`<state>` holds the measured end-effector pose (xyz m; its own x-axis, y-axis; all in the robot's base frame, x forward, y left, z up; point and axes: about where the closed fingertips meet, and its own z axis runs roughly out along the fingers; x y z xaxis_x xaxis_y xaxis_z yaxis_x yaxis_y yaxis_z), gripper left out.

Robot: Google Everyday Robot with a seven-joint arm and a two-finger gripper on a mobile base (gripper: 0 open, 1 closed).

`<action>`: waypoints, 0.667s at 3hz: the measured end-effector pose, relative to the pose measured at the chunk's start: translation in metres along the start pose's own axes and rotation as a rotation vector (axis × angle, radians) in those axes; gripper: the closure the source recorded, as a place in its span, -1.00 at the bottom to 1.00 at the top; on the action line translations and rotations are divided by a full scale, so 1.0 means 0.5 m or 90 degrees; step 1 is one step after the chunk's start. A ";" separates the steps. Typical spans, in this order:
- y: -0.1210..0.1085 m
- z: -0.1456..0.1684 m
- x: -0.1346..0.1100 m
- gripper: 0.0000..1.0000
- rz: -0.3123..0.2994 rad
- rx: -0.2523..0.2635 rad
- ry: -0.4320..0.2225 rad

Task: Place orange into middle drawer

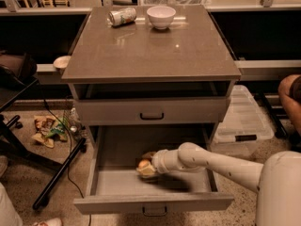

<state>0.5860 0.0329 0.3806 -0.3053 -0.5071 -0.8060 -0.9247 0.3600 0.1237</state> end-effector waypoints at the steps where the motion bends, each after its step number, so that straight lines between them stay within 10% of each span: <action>1: -0.010 -0.036 -0.006 -1.00 0.004 0.012 -0.023; 2: -0.029 -0.100 -0.027 -1.00 0.002 0.039 -0.044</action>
Offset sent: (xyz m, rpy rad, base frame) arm 0.0147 -0.0747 0.0740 0.0604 -0.1062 -0.1155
